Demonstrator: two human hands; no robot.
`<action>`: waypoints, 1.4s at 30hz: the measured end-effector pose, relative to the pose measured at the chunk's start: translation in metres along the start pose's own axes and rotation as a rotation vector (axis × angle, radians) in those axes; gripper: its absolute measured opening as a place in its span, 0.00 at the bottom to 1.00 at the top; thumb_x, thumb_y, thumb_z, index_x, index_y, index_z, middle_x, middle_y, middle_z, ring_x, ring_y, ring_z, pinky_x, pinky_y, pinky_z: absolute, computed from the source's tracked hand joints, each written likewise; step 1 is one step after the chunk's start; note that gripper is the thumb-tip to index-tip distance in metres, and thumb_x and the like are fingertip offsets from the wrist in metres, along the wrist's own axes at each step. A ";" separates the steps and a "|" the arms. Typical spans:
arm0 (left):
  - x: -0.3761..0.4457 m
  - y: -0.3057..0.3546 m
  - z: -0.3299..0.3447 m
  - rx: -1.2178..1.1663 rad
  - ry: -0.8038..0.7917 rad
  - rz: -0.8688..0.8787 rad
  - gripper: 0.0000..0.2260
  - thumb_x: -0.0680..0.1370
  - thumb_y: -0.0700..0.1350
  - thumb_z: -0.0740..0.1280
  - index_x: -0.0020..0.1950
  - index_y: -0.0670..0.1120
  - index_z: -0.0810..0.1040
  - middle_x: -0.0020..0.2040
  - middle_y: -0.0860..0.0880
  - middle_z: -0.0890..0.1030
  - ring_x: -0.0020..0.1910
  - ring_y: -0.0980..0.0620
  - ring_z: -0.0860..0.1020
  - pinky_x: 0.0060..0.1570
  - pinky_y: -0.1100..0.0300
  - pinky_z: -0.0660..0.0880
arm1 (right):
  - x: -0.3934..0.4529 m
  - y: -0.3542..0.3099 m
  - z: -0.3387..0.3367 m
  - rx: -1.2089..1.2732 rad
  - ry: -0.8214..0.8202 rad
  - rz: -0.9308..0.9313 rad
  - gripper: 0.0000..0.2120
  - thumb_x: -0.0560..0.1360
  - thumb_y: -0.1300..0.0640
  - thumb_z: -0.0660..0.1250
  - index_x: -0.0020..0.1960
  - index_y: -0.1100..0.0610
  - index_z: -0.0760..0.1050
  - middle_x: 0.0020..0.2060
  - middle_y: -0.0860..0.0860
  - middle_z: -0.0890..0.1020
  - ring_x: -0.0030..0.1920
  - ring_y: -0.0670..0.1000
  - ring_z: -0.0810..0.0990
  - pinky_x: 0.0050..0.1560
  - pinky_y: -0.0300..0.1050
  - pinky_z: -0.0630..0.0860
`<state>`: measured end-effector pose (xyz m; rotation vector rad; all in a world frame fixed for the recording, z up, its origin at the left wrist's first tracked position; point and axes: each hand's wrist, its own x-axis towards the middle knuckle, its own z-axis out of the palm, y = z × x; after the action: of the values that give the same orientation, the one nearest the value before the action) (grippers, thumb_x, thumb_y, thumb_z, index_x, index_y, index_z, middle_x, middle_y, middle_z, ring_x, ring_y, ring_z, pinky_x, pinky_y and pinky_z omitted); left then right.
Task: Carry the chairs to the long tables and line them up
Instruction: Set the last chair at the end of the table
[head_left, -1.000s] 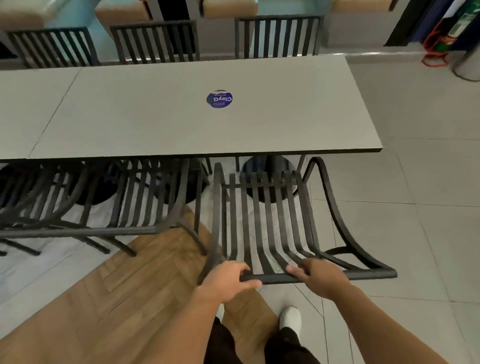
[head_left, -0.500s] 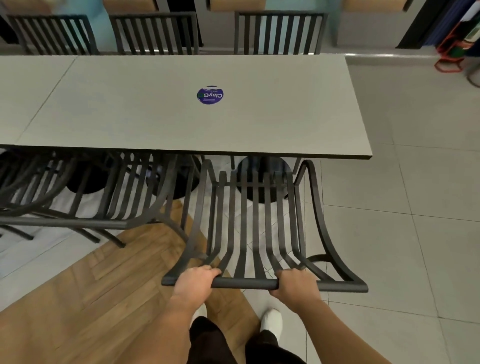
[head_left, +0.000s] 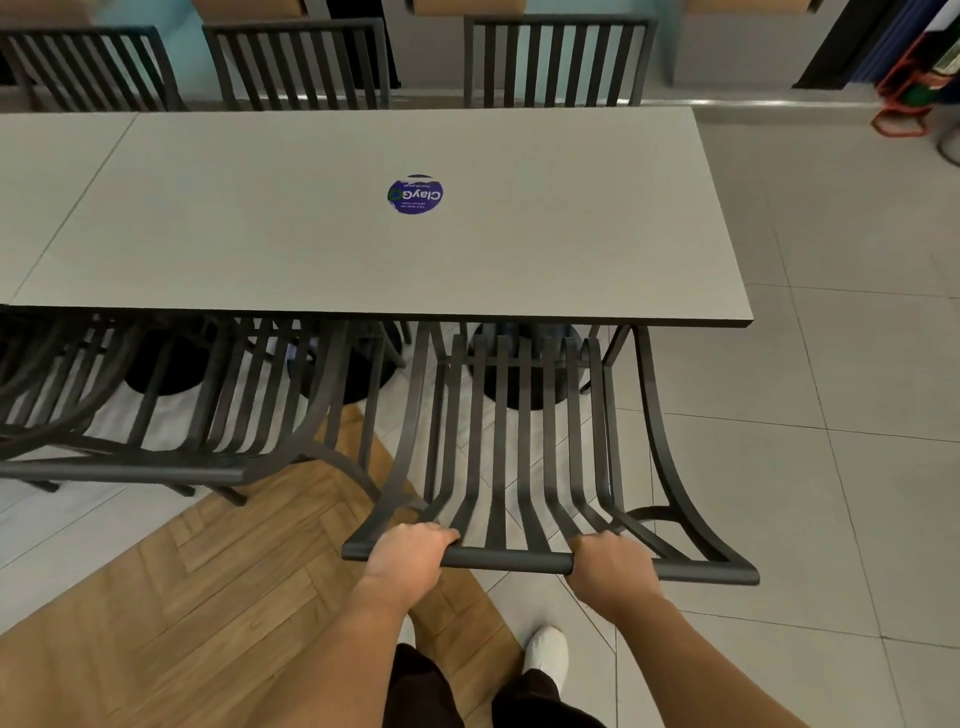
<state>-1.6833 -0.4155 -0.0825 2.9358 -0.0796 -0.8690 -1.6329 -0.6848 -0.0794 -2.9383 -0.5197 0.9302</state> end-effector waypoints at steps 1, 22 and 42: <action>0.004 0.000 -0.002 -0.001 0.002 0.001 0.26 0.82 0.37 0.62 0.78 0.56 0.68 0.70 0.52 0.77 0.65 0.46 0.78 0.64 0.49 0.76 | 0.003 0.001 -0.002 0.007 -0.001 -0.001 0.10 0.80 0.49 0.59 0.53 0.49 0.79 0.40 0.47 0.81 0.41 0.50 0.80 0.46 0.44 0.79; 0.074 -0.002 -0.047 -0.026 0.056 -0.037 0.24 0.83 0.40 0.65 0.78 0.56 0.70 0.68 0.50 0.79 0.62 0.48 0.80 0.64 0.49 0.78 | 0.072 0.027 -0.047 -0.042 0.022 -0.047 0.13 0.79 0.46 0.60 0.57 0.48 0.80 0.40 0.46 0.82 0.40 0.51 0.81 0.45 0.47 0.81; 0.069 0.036 -0.052 0.008 0.061 -0.061 0.23 0.83 0.40 0.64 0.76 0.56 0.71 0.64 0.49 0.81 0.60 0.48 0.80 0.62 0.51 0.77 | 0.065 0.064 -0.052 -0.053 0.054 -0.075 0.15 0.77 0.41 0.61 0.54 0.47 0.81 0.40 0.46 0.82 0.43 0.51 0.80 0.49 0.50 0.80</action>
<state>-1.5979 -0.4529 -0.0727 2.9840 0.0096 -0.7879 -1.5339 -0.7205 -0.0798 -2.9583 -0.6567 0.8403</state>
